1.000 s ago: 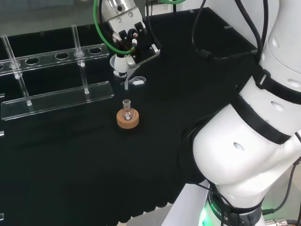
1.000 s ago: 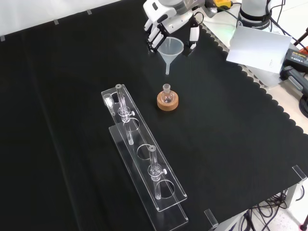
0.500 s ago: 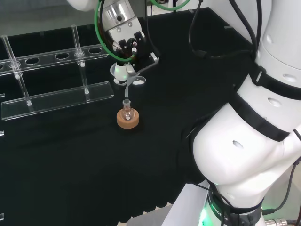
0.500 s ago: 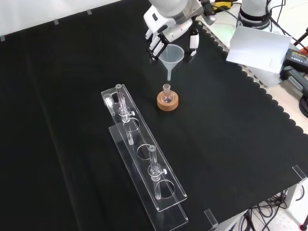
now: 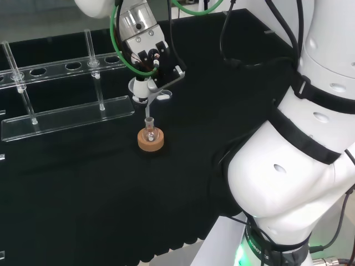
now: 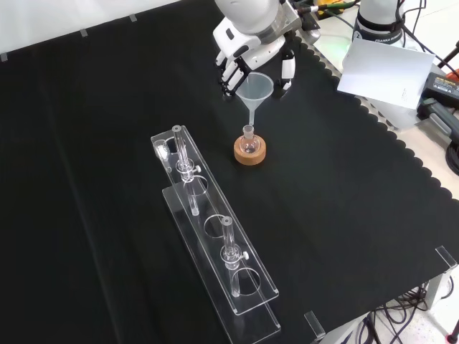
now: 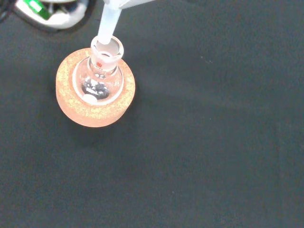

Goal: Place the funnel on the round-bottom flask.

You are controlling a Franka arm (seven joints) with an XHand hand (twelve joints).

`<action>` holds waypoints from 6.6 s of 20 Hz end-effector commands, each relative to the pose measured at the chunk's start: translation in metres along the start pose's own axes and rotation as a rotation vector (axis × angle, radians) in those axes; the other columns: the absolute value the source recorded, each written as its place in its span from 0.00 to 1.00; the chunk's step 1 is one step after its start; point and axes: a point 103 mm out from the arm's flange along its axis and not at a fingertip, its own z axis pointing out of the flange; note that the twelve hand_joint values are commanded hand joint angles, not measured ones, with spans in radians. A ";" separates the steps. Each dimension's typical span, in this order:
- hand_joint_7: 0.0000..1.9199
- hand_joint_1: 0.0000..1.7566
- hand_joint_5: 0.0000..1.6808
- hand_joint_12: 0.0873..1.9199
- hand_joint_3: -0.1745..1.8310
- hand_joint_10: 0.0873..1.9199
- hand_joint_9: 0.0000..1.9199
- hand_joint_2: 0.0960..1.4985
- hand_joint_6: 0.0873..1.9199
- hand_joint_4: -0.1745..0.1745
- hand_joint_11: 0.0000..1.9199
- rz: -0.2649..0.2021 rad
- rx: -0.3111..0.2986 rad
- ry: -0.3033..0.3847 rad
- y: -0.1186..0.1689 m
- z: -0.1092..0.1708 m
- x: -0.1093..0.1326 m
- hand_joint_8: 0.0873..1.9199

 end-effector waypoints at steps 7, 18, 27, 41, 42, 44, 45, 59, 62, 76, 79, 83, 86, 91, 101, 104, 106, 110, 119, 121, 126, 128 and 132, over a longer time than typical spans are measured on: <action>0.33 0.50 0.38 0.66 0.40 0.23 0.46 0.44 0.31 0.51 0.28 0.005 0.006 0.000 0.005 0.007 0.000 0.33; 0.33 0.50 0.38 0.66 0.40 0.23 0.46 0.44 0.31 0.51 0.28 0.006 0.004 0.015 0.013 0.015 -0.001 0.33; 0.33 0.50 0.38 0.66 0.40 0.23 0.46 0.44 0.32 0.51 0.28 0.002 0.014 0.020 0.023 0.021 -0.010 0.33; 0.33 0.50 0.38 0.66 0.40 0.23 0.46 0.44 0.32 0.51 0.29 -0.014 0.031 0.014 0.026 0.024 -0.006 0.33; 0.33 0.50 0.38 0.66 0.40 0.23 0.46 0.44 0.32 0.51 0.29 -0.015 0.034 0.012 0.026 0.025 -0.006 0.33; 0.33 0.50 0.38 0.66 0.40 0.23 0.46 0.44 0.32 0.51 0.29 -0.016 0.039 0.009 0.027 0.026 -0.006 0.33; 0.33 0.50 0.38 0.66 0.40 0.23 0.46 0.44 0.32 0.51 0.29 -0.017 0.040 0.008 0.027 0.026 -0.005 0.33; 0.32 0.50 0.38 0.65 0.40 0.23 0.46 0.44 0.33 0.51 0.29 -0.030 0.054 -0.005 0.032 0.037 0.004 0.34; 0.32 0.50 0.38 0.65 0.40 0.23 0.46 0.44 0.33 0.51 0.29 -0.030 0.054 -0.007 0.033 0.038 0.006 0.34; 0.32 0.50 0.38 0.65 0.40 0.23 0.46 0.44 0.33 0.50 0.29 -0.020 0.068 -0.019 0.035 0.040 0.010 0.34; 0.32 0.50 0.37 0.65 0.40 0.23 0.46 0.44 0.33 0.50 0.28 -0.019 0.075 -0.020 0.036 0.040 0.011 0.34; 0.31 0.50 0.36 0.65 0.40 0.23 0.46 0.44 0.32 0.47 0.28 -0.016 0.085 -0.021 0.038 0.041 0.013 0.34; 0.31 0.50 0.36 0.65 0.40 0.23 0.45 0.44 0.32 0.47 0.28 -0.017 0.081 -0.020 0.039 0.041 0.014 0.34; 0.31 0.50 0.35 0.65 0.40 0.23 0.45 0.44 0.32 0.46 0.28 -0.013 0.081 -0.024 0.039 0.041 0.015 0.34; 0.26 0.47 0.25 0.66 0.41 0.26 0.40 0.40 0.24 0.40 0.26 -0.017 0.095 -0.025 0.038 0.039 0.023 0.36; 0.25 0.46 0.25 0.66 0.41 0.26 0.38 0.39 0.22 0.39 0.25 -0.018 0.102 -0.030 0.038 0.039 0.021 0.37; 0.25 0.46 0.24 0.66 0.40 0.26 0.38 0.39 0.21 0.39 0.25 -0.017 0.107 -0.034 0.038 0.040 0.020 0.37; 0.24 0.46 0.25 0.67 0.40 0.27 0.37 0.39 0.18 0.39 0.24 -0.015 0.112 -0.039 0.038 0.039 0.018 0.37; 0.21 0.45 0.24 0.67 0.39 0.28 0.35 0.39 0.15 0.39 0.24 -0.015 0.106 -0.026 0.035 0.040 0.017 0.37; 0.20 0.44 0.24 0.67 0.39 0.28 0.34 0.39 0.14 0.39 0.23 -0.013 0.109 -0.027 0.035 0.041 0.016 0.37; 0.18 0.43 0.23 0.68 0.39 0.28 0.33 0.39 0.12 0.39 0.22 -0.014 0.116 -0.024 0.034 0.043 0.015 0.36; 0.18 0.43 0.24 0.68 0.38 0.29 0.32 0.39 0.11 0.39 0.22 -0.016 0.117 -0.022 0.033 0.044 0.015 0.36; 0.15 0.43 0.23 0.68 0.38 0.30 0.30 0.39 0.09 0.38 0.21 -0.020 0.117 -0.022 0.032 0.043 0.015 0.36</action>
